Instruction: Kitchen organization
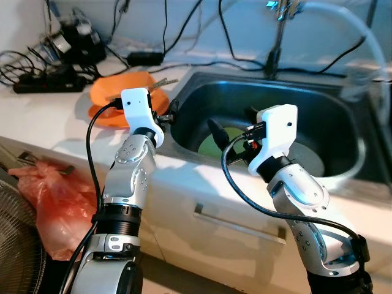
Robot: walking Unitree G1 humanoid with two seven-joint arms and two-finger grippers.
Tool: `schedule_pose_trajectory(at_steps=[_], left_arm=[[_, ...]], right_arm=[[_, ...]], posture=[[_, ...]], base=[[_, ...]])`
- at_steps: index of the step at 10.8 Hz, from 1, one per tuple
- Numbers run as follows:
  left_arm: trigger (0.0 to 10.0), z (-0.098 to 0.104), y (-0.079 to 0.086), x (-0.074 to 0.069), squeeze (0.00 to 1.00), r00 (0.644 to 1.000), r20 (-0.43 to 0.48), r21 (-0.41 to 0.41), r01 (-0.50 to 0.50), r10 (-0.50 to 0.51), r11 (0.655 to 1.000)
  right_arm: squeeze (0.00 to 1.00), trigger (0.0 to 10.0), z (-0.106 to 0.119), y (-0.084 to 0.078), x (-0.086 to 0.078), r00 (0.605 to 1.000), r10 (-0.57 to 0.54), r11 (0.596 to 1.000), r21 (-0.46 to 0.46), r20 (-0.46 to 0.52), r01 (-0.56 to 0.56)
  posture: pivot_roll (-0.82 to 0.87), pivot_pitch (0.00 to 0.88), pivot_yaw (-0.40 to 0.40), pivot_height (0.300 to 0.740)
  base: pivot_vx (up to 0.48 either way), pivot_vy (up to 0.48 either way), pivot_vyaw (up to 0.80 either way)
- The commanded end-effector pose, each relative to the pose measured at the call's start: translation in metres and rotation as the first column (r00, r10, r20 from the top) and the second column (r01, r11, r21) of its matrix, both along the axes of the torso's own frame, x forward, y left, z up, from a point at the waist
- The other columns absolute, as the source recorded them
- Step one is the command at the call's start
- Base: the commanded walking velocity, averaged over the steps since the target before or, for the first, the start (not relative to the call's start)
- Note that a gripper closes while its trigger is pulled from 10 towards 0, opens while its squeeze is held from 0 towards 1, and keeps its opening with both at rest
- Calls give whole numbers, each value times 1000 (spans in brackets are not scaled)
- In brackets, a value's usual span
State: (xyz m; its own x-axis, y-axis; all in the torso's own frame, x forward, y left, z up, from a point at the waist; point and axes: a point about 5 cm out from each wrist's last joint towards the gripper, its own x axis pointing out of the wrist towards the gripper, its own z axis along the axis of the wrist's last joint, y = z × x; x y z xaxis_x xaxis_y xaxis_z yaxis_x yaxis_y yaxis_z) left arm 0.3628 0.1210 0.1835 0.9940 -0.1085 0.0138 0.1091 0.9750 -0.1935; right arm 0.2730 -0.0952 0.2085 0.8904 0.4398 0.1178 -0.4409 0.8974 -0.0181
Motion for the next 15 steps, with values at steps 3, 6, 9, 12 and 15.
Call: schedule_pose_trajectory(at_steps=[3,6,9,12,15], left_arm=[[10000,1,2,0,0,1000,-4,8,-12,12,1000],[10000,1,1,0,0,1000,-3,8,-7,7,1000],[10000,1,2,0,0,1000,-4,10,-11,11,1000],[10000,5,6,2,0,1000,-1,13,-23,23,1000],[10000,6,7,3,0,999,8,15,-37,37,999]], right_arm=[[408,10000,3,3,-2,999,30,1000,0,14,-30],[502,10000,3,3,-3,1000,22,1000,-9,23,-21],[0,10000,3,1,-1,1000,2,1000,-4,25,-1],[0,10000,4,1,-1,1000,3,1000,-3,26,-3],[0,10000,4,1,-1,1000,8,1000,-4,28,-8]], posture=[[-45,0,94,740],[-46,0,97,740],[-44,0,98,740],[-45,0,99,740],[-47,0,101,740]], base=[[0,0,0],[0,0,515],[0,0,0],[92,0,0],[383,0,0]])
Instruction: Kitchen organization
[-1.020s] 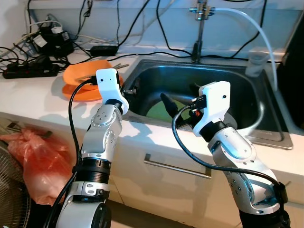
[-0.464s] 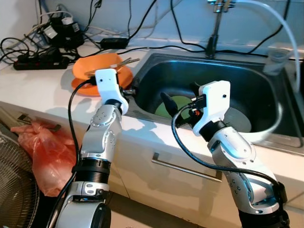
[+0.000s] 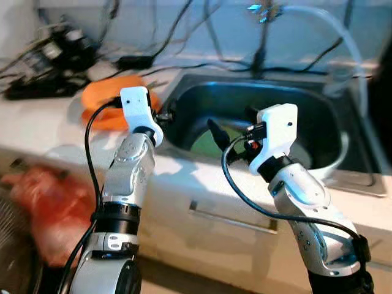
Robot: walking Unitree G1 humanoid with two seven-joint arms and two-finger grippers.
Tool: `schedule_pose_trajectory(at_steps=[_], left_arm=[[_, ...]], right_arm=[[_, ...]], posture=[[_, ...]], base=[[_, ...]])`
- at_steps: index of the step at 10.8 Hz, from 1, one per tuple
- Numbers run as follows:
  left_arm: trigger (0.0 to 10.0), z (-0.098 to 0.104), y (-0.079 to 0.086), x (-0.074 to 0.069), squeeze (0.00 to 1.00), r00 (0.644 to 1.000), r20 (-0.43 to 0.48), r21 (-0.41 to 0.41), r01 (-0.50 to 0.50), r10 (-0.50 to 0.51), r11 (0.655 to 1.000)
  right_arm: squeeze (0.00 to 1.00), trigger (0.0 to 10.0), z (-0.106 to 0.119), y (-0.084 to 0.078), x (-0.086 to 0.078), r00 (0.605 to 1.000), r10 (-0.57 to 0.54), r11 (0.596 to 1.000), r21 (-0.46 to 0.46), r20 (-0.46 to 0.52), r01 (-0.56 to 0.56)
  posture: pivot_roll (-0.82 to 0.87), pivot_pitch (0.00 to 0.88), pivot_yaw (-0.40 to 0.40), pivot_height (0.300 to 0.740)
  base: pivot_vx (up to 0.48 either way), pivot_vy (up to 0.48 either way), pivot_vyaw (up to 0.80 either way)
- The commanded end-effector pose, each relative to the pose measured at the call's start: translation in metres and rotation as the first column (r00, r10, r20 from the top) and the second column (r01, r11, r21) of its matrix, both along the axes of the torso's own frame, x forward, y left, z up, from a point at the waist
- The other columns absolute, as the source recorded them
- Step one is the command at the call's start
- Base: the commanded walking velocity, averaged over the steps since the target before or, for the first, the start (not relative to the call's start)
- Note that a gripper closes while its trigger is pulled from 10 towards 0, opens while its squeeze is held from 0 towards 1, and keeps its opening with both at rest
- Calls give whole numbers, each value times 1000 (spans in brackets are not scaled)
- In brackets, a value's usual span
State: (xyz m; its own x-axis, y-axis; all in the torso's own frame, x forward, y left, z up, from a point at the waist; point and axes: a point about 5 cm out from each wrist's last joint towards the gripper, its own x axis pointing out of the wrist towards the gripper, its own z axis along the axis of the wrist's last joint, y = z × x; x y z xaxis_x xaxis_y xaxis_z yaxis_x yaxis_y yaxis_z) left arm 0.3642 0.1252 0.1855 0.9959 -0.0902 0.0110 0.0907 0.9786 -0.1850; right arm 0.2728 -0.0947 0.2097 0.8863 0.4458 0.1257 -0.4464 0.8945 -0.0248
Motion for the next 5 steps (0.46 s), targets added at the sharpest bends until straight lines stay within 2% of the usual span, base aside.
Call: schedule_pose_trajectory(at_steps=[1,5], left_arm=[[10000,3,2,1,0,1000,7,8,-17,17,1000],[10000,4,0,0,0,1000,19,3,-9,9,1000]], right_arm=[[0,10000,2,1,-1,1000,1,1000,-2,17,-1],[0,10000,1,0,-2,1000,-2,1000,-3,12,2]], posture=[[-46,0,102,740],[-47,0,103,740]], base=[[398,0,0],[377,0,0]])
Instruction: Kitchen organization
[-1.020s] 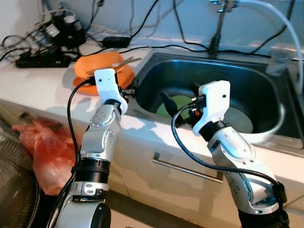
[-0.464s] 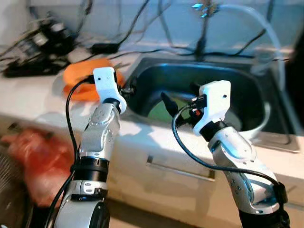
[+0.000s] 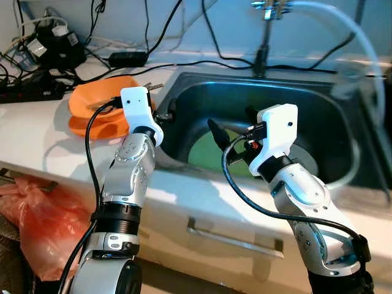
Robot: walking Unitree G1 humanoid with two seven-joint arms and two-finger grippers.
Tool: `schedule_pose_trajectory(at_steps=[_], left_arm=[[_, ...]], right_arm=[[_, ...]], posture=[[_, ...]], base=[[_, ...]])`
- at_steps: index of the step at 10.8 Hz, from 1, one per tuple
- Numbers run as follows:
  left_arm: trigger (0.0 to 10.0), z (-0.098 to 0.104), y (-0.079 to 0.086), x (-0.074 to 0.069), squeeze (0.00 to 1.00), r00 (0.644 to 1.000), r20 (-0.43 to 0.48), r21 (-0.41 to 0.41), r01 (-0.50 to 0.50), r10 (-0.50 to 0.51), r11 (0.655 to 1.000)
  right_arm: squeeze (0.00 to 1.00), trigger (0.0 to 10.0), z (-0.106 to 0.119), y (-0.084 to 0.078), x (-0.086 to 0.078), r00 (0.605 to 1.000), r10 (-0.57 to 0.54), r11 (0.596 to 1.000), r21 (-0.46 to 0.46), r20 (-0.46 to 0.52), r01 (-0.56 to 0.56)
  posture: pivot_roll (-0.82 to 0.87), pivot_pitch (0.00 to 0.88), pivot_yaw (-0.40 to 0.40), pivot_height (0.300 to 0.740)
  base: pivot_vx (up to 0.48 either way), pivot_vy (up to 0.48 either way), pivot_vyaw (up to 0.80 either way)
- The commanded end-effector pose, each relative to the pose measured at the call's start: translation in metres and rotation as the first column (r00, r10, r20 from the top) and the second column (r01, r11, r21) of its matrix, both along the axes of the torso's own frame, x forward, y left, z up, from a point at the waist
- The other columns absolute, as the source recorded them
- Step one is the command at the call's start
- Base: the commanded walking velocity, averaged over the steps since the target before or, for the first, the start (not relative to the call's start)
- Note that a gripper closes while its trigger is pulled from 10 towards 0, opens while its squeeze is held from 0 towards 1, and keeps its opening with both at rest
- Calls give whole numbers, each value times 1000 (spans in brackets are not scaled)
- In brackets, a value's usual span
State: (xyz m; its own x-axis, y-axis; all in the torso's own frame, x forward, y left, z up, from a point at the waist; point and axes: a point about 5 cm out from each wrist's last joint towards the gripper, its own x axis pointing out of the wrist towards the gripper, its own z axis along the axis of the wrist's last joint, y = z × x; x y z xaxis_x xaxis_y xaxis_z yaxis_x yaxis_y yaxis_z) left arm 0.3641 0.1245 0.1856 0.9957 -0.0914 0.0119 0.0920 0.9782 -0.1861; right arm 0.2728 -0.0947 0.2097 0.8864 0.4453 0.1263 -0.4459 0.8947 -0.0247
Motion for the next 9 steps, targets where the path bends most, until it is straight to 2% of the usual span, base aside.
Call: schedule_pose_trajectory(at_steps=[1,2,5,9], left_arm=[[10000,5,0,-1,0,1000,16,-6,-8,8,1000],[10000,4,0,-1,0,1000,16,-6,-11,11,1000],[10000,6,0,-1,0,999,37,-23,-1,1,1000],[10000,0,1,-2,0,1000,4,-17,-16,16,1000]], right_arm=[[0,10000,1,0,-2,1000,-3,1000,-2,10,3],[0,10000,0,0,-2,1000,-4,1000,-2,9,4],[0,10000,0,0,-2,1000,-7,1000,-1,7,7],[0,10000,-1,0,-3,1000,-5,1000,-3,2,5]], posture=[[-47,0,103,740],[-47,0,103,740],[-46,0,103,740],[-46,0,99,740]], base=[[360,0,0],[345,0,0],[0,0,0],[0,0,0]])
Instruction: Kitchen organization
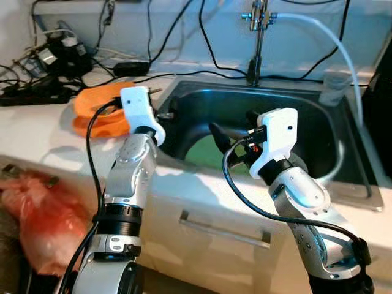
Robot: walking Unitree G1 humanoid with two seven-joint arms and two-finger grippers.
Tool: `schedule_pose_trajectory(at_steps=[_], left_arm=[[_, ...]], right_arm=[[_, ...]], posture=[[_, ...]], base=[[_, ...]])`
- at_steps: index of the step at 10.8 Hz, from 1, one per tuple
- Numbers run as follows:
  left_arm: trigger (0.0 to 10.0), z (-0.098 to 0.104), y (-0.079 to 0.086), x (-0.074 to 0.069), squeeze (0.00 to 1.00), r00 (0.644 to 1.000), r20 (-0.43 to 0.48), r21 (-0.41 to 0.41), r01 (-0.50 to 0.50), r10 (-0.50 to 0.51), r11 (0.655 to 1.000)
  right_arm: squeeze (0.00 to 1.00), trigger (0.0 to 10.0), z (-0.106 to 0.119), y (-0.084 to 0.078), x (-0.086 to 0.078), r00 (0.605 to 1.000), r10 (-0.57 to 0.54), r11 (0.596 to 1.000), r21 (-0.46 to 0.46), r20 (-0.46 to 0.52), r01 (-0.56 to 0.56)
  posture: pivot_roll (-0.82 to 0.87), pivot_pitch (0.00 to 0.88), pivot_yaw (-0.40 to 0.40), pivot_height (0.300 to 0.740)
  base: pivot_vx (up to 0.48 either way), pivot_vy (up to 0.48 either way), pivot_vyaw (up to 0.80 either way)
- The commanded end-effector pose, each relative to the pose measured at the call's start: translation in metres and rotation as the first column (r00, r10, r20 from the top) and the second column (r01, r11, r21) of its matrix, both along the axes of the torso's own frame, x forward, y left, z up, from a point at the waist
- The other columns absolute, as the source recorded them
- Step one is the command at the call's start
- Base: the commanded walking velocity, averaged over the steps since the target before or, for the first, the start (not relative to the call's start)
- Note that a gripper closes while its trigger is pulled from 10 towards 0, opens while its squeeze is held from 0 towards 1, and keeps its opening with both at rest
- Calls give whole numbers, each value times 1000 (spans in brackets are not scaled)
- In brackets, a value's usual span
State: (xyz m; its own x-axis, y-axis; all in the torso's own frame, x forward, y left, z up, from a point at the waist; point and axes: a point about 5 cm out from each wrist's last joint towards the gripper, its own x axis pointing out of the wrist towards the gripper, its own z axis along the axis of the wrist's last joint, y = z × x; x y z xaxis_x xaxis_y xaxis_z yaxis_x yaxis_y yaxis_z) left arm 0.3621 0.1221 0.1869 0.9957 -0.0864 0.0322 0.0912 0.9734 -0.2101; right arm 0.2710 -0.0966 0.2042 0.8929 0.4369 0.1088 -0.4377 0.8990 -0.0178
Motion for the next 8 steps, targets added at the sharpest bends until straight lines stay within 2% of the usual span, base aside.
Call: schedule_pose_trajectory(at_steps=[1,3,8], left_arm=[[10000,-2,3,0,0,1000,-17,1,-16,16,1000],[10000,-2,11,4,0,998,-22,30,-58,59,998],[10000,6,36,29,0,990,2,166,-140,142,976]], right_arm=[[0,10000,5,2,-2,1000,5,1000,-2,20,-5],[0,10000,4,2,-2,1000,3,1000,-4,12,-3],[0,10000,1,1,-13,1000,4,1000,25,-18,-4]], posture=[[-47,1,99,740],[-49,5,100,740],[-66,65,106,740]], base=[[0,0,0],[0,0,0],[0,0,0]])
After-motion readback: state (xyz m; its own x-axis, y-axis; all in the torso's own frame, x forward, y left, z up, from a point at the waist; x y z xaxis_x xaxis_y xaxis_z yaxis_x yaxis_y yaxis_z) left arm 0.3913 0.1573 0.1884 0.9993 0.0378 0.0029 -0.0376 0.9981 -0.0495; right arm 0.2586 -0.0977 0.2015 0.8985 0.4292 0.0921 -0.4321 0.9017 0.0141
